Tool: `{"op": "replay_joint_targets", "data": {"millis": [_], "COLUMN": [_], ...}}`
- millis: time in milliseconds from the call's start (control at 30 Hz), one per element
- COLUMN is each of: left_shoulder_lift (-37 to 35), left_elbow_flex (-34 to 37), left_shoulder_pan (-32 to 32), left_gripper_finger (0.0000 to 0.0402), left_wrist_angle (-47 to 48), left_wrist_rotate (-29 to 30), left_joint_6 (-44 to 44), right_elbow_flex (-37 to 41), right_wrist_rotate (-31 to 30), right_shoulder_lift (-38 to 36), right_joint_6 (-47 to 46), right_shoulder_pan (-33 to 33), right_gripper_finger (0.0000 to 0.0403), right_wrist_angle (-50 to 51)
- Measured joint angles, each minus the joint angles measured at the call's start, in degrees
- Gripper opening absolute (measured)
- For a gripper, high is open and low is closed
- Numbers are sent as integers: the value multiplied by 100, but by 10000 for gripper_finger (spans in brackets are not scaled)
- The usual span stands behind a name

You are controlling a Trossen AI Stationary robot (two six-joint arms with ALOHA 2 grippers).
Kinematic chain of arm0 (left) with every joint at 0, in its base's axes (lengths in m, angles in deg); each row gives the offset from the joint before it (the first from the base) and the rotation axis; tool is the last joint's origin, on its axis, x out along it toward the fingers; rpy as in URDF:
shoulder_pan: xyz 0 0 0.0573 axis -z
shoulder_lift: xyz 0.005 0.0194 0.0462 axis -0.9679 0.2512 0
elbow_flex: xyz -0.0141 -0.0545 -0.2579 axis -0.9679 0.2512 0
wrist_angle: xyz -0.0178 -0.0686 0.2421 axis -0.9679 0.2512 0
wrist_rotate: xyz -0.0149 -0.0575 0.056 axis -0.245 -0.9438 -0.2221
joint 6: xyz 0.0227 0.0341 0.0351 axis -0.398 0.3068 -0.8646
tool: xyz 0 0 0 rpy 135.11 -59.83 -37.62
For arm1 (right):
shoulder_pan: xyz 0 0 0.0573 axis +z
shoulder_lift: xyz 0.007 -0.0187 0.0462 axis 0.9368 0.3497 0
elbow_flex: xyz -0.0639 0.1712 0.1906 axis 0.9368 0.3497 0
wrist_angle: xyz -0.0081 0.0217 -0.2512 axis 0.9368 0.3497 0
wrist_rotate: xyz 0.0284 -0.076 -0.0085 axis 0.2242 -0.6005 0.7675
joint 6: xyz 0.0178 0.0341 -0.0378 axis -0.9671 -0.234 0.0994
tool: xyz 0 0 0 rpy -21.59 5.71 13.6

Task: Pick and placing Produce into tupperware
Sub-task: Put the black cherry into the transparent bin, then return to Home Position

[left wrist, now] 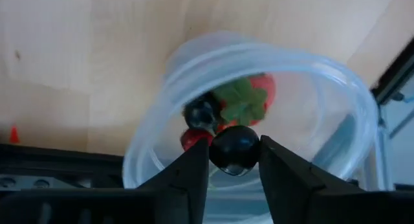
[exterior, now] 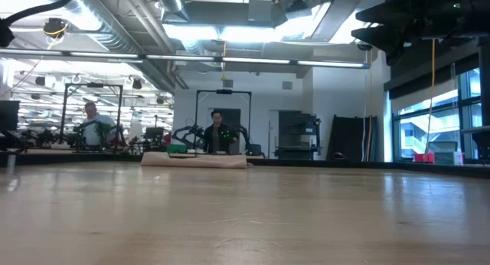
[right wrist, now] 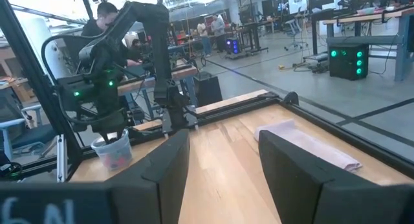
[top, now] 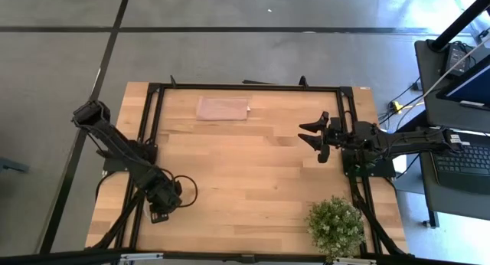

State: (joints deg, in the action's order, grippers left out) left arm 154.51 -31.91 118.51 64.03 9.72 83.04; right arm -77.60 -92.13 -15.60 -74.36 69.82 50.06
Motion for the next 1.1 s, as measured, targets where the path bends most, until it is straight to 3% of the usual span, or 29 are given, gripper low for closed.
{"op": "replay_joint_targets", "data": {"millis": [267,467,567,667,767,933,1000,1100], "left_shoulder_lift": [0,-189,-612,-1230,-1930,-2903,-3115,-3256], "left_elbow_flex": [24,-54,-380,-839,-1216,-1362,-1362,-1362], "left_shoulder_pan": [12,5,-52,-182,-349,-618,-806,-1205], "left_gripper_finger": [166,176,173,169,165,161,162,166], "left_wrist_angle": [9,111,342,635,744,-444,-1143,-2241], "left_wrist_rotate": [232,-274,-22,1057,2910,5685,6076,5782], "left_joint_6": [-4,-298,-326,-307,-483,-2345,-3529,-5363], "right_elbow_flex": [0,4,4,-169,-585,-1603,-2051,-2673], "right_wrist_rotate": [0,0,0,2,2,2,33,217], "right_shoulder_lift": [0,0,2,4,27,201,357,665], "right_joint_6": [-1,2,5,-65,26,300,446,797], "right_shoulder_pan": [0,-1,0,-37,-116,-311,-363,-416], "right_gripper_finger": [188,188,188,188,188,188,188,188], "right_wrist_angle": [-2,-82,-357,-326,8,786,1121,1442]}}
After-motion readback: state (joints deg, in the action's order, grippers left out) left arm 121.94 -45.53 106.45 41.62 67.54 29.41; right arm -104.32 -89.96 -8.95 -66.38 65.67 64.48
